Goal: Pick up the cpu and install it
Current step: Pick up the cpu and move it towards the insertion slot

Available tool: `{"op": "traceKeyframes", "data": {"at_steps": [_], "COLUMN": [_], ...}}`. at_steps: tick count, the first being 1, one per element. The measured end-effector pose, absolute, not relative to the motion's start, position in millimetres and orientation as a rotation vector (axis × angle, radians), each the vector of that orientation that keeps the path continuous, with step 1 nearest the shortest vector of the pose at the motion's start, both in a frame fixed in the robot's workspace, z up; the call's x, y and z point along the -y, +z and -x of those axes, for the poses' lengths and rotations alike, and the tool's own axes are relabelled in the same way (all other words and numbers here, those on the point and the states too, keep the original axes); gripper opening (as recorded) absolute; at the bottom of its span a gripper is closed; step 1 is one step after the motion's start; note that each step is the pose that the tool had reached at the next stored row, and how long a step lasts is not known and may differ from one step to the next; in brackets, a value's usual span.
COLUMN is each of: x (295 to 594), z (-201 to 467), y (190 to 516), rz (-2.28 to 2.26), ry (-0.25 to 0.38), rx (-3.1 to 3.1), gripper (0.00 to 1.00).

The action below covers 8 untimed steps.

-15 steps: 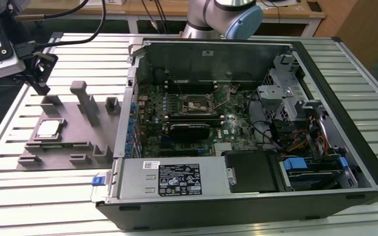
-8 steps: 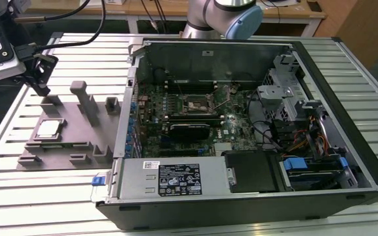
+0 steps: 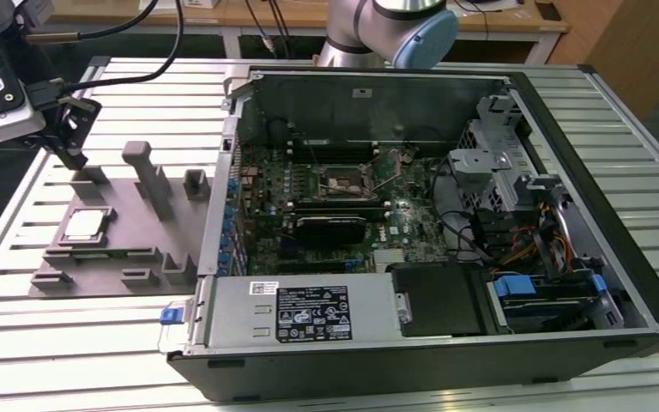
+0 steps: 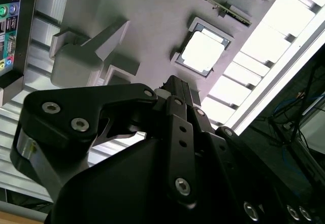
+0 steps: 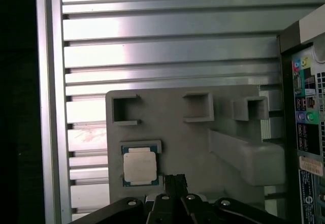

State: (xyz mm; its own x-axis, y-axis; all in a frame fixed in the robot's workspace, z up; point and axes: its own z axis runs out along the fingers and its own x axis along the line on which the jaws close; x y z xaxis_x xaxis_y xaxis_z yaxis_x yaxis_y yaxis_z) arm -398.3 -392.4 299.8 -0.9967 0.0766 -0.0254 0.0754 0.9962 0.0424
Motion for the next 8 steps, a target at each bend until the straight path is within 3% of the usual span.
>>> {"op": "traceKeyframes", "data": {"at_steps": [8], "x": [392.4], "z": [400.2], "y": [296.6], "rz": [-0.119], "ry": [0.064], "rx": [-3.112], "gripper": [0.11]}}
